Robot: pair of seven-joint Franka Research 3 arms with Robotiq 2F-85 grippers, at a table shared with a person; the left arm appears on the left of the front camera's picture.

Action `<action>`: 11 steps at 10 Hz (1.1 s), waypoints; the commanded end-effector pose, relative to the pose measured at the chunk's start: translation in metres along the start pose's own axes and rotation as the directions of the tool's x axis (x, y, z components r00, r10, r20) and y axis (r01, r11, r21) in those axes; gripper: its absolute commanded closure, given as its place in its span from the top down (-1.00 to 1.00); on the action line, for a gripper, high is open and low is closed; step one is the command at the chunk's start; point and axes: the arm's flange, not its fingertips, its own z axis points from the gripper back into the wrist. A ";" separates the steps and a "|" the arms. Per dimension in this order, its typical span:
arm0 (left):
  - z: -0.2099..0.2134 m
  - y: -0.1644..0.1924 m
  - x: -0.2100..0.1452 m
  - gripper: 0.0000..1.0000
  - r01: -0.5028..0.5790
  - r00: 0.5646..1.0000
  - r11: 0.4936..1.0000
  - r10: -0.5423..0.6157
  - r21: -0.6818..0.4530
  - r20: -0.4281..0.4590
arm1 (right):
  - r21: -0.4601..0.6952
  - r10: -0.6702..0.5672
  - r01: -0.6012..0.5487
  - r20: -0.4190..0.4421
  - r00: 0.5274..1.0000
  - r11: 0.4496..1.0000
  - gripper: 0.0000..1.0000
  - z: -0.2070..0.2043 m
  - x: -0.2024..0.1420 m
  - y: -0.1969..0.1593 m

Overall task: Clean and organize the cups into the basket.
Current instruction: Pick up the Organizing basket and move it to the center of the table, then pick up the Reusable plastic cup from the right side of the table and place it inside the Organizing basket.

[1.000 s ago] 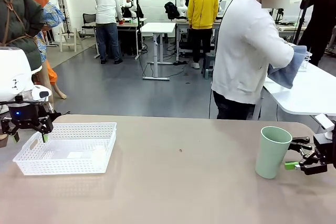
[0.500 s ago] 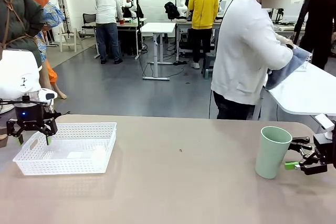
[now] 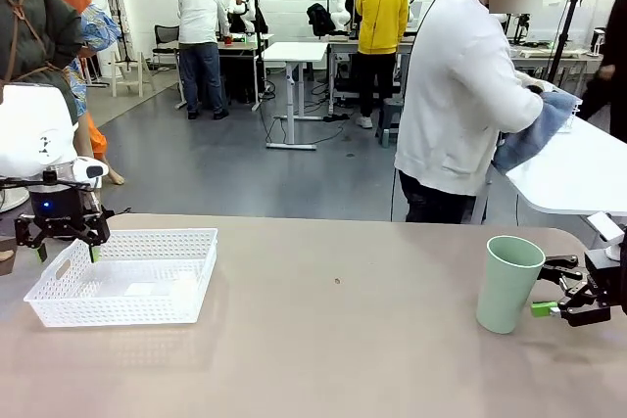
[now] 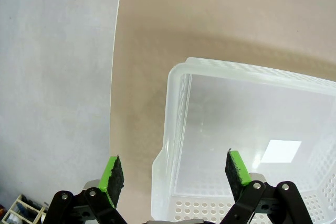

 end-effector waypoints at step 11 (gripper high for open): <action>0.001 0.000 -0.004 0.74 0.006 1.000 1.000 -0.006 -0.027 -0.005 | 0.112 -0.030 0.028 0.014 0.999 0.993 1.00 -0.026 -0.009 -0.002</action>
